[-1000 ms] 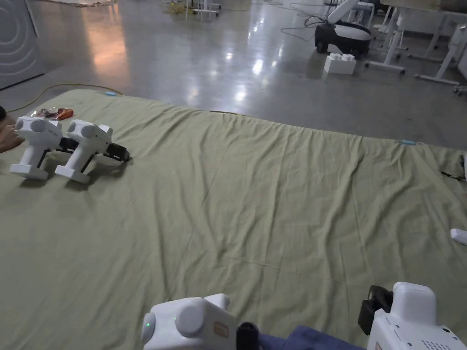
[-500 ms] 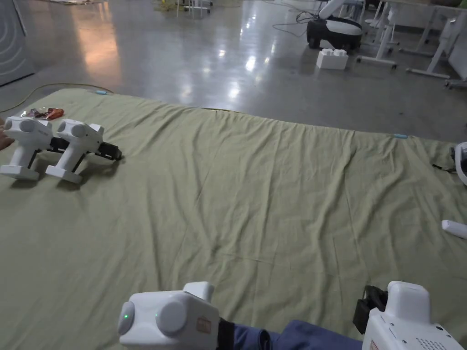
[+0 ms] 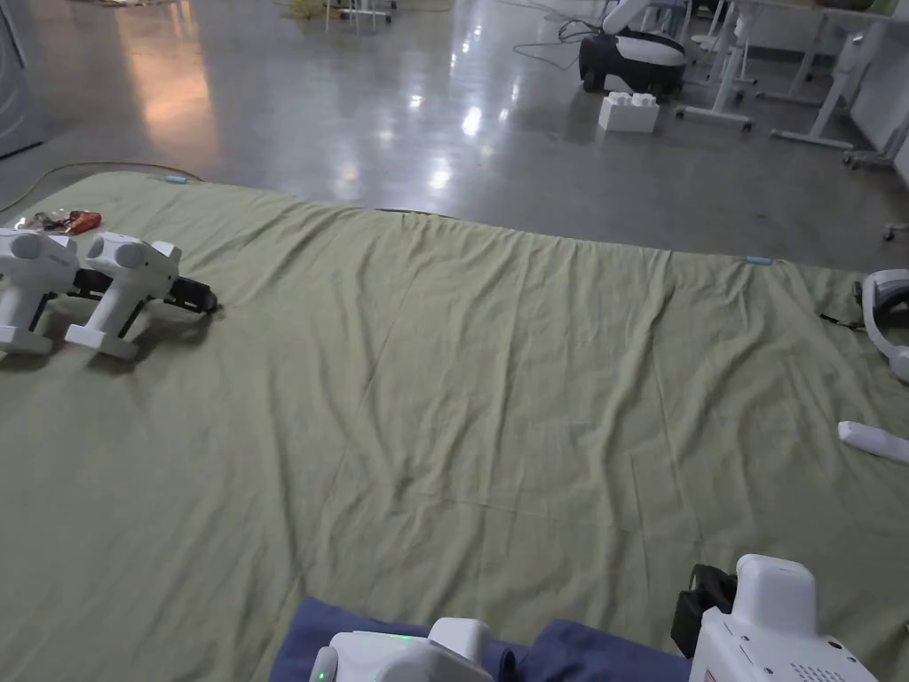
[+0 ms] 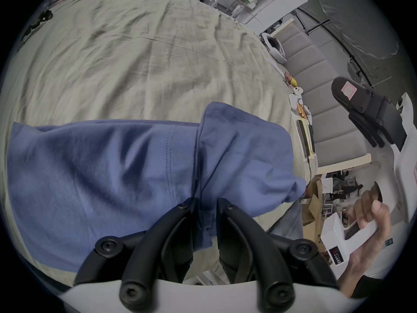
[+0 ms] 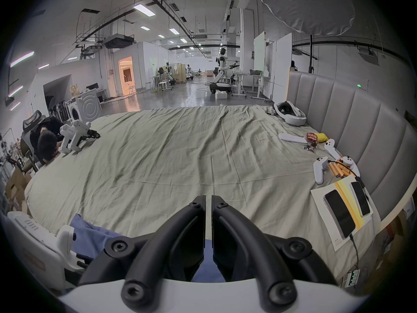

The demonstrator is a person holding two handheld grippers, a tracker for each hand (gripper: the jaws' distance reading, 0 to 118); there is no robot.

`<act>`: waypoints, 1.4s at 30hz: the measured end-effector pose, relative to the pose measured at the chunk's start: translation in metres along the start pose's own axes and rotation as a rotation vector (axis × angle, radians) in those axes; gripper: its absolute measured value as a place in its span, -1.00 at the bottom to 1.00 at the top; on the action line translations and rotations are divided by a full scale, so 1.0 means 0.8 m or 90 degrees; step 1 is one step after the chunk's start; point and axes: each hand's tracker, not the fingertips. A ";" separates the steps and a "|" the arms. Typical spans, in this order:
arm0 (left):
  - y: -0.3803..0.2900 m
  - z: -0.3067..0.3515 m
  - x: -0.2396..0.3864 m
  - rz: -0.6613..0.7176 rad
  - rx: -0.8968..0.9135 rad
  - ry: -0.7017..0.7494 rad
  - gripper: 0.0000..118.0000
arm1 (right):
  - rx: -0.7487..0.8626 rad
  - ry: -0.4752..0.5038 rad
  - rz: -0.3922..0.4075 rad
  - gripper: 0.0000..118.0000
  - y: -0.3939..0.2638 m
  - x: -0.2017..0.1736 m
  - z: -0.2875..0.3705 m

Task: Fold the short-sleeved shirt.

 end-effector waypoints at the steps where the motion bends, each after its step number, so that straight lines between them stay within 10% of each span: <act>1: 0.000 0.002 -0.002 0.006 0.003 -0.007 -0.61 | 0.000 -0.001 0.000 -0.89 0.000 0.000 0.000; 7: 0.007 0.064 -0.027 0.017 0.069 -0.031 -0.57 | 0.003 -0.001 -0.006 -0.89 0.005 0.005 0.002; 11: 0.011 0.125 -0.082 0.057 0.136 -0.035 0.33 | 0.004 -0.001 -0.006 -0.89 0.008 0.005 0.002; 19: -0.008 0.167 -0.204 0.117 0.161 0.001 0.33 | -0.001 0.008 -0.012 -0.89 0.011 -0.002 -0.005; 33: -0.032 0.112 -0.306 0.273 0.166 -0.261 0.32 | 0.024 0.017 -0.007 -0.89 0.020 -0.010 0.005; 42: -0.030 0.146 -0.326 0.258 0.160 -0.207 0.32 | 0.017 0.005 -0.009 -0.89 0.020 -0.004 0.006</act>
